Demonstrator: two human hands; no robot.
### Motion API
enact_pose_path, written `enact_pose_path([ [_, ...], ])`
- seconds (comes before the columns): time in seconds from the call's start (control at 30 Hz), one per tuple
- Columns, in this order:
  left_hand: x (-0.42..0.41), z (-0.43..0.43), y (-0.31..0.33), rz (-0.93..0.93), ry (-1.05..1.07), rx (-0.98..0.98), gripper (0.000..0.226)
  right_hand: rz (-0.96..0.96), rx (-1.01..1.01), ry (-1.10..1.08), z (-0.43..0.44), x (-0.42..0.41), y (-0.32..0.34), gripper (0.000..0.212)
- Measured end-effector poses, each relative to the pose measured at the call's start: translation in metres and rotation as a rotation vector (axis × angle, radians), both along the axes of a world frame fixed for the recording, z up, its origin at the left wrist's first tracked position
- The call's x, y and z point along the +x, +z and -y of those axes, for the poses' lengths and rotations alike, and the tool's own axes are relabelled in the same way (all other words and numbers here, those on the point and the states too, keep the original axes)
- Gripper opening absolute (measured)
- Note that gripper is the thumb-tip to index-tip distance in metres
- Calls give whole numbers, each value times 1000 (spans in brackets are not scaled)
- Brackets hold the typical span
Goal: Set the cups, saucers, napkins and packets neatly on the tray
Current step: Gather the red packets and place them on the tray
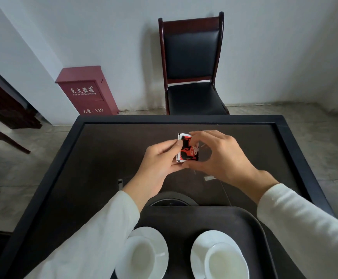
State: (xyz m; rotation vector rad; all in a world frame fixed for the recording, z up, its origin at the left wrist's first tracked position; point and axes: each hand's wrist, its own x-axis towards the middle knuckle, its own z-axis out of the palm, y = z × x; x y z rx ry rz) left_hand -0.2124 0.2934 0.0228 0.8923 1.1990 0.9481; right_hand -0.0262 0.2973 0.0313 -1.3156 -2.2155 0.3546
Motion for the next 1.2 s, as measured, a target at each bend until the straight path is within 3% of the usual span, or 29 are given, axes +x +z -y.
enact_pose_path([
  [0.1,0,17,18,64,-10,-27,21,4,1,52,13,6,22,60],
  [0.17,-2,31,30,126,-2,-63,33,-23,-1,71,24,6,37,57],
  [0.4,-7,85,48,506,-50,-153,50,-146,-8,74,78,-5,68,54],
  [0.6,-12,132,46,631,-95,-158,56,-173,11,71,125,-14,69,54],
  [0.87,-23,212,11,639,-165,-238,47,-182,-55,-1,210,-26,37,51],
  [1.0,-23,247,-8,518,-197,-277,55,-146,-104,-42,250,-21,15,51],
  [1.2,-7,286,-18,400,-177,-275,40,-120,-147,-94,295,1,1,54],
])
